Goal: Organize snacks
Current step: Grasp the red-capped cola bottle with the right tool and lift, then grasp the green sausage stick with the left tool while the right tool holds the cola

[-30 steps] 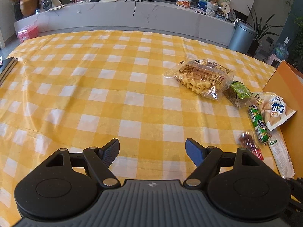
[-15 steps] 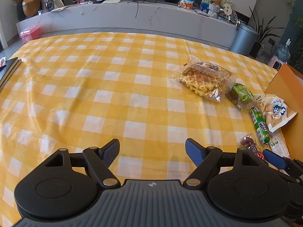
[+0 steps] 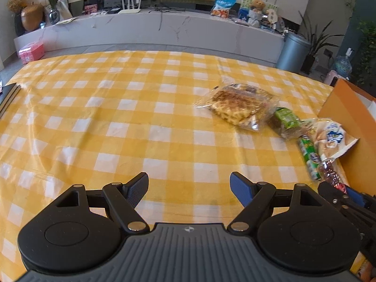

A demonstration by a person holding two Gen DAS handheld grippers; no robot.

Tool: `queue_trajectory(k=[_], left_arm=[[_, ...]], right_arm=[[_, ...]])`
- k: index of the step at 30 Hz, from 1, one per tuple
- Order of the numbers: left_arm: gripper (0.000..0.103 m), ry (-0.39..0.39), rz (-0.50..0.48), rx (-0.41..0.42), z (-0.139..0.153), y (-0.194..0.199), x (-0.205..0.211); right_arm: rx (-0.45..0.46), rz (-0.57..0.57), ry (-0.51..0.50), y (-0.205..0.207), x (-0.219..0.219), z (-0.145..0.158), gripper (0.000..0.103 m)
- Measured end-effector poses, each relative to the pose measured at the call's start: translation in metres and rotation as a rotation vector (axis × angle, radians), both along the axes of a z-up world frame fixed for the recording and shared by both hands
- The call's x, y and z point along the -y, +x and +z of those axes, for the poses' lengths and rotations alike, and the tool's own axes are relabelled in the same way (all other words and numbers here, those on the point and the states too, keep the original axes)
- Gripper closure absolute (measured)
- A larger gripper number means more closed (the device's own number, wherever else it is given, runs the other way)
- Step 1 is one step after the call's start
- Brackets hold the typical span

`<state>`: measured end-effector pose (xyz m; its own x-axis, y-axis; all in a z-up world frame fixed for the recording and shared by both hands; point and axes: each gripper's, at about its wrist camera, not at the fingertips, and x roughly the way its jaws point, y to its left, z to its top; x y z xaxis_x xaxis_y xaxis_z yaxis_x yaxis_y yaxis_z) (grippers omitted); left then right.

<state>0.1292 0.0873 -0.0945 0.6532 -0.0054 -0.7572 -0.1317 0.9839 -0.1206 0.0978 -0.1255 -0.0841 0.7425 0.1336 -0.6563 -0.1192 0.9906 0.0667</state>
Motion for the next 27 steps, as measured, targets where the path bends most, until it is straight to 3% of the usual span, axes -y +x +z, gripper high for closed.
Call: queue_trajectory(k=[8, 11, 18, 27], left_arm=[[0.010, 0.055, -0.131, 0.005, 0.008, 0.002, 0.057], [0.010, 0.072, -0.190, 0.011, 0.012, 0.005, 0.084], [0.010, 0.052, -0.277, 0.025, 0.012, 0.020, 0.134], [0.010, 0.050, -0.308, 0.001, -0.015, 0.050, 0.172]], right_arm=[[0.105, 0.037, -0.014, -0.028, 0.045, 0.048, 0.073], [0.120, 0.003, 0.032, -0.033, 0.070, 0.061, 0.073], [0.123, -0.087, 0.110, -0.038, 0.111, 0.069, 0.073], [0.141, -0.157, 0.220, -0.040, 0.141, 0.074, 0.073]])
